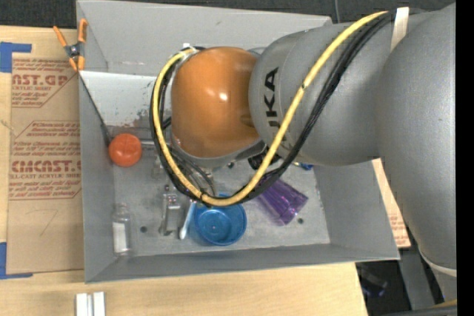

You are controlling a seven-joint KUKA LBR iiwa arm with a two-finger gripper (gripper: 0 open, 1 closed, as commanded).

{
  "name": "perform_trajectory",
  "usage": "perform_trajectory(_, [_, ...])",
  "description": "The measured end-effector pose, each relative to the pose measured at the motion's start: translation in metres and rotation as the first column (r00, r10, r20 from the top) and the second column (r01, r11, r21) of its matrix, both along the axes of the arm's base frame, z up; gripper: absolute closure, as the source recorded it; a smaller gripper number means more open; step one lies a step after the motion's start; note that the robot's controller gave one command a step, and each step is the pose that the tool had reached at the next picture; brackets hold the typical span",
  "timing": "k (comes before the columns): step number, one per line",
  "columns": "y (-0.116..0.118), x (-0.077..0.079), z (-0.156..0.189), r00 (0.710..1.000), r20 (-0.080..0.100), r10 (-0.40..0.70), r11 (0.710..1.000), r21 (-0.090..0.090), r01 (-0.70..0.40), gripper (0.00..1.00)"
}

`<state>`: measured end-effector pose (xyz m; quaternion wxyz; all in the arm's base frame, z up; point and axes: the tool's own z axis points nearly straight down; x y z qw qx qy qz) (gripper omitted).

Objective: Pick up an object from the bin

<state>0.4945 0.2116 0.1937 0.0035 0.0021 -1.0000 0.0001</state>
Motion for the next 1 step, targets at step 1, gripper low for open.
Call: perform_trajectory(1, [-0.0015, 0.0019, 0.0046, 1.000, 0.007, -0.003, 1.000, 0.002, 0.003, 0.00])
